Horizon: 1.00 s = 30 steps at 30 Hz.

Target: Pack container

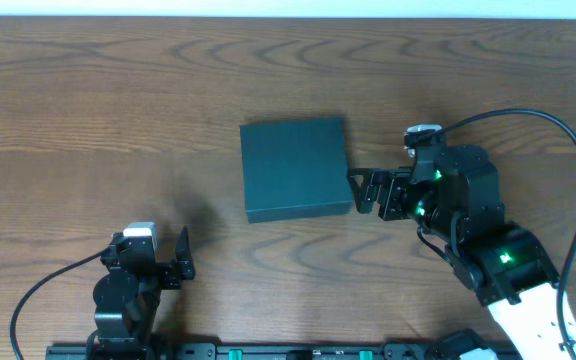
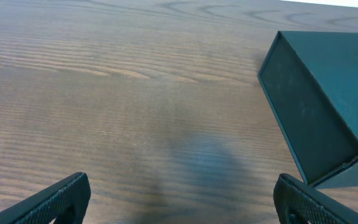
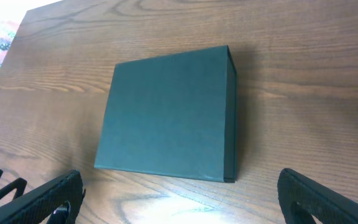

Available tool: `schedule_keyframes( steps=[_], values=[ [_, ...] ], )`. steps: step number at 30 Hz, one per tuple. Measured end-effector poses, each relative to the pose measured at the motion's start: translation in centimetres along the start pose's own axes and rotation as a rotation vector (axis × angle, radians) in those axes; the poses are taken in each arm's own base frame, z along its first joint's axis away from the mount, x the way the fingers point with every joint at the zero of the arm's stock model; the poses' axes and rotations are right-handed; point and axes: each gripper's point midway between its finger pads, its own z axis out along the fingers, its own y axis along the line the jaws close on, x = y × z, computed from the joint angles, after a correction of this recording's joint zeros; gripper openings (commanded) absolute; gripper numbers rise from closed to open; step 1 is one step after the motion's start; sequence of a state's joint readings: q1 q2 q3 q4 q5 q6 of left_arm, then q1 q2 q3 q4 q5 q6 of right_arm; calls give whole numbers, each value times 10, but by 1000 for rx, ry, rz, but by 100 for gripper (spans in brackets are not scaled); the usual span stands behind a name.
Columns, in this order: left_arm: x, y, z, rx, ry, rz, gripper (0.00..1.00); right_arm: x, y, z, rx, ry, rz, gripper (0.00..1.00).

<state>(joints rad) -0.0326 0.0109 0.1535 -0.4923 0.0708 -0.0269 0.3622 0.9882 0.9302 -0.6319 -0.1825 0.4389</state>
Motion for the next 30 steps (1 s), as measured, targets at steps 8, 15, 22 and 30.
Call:
schedule_keyframes(
  steps=[8,15,22,30],
  values=[
    [0,0,0,0,-1,0,95,7,-5,-8,23,14,-14,99],
    [0,0,0,0,-1,0,95,13,-25,-95,140,-185,-139,99],
    [0,0,0,0,-2,0,95,34,-60,-132,240,-386,-142,99],
    [-1,0,0,0,-3,0,95,74,-98,-90,287,-394,-125,99]
  ],
)
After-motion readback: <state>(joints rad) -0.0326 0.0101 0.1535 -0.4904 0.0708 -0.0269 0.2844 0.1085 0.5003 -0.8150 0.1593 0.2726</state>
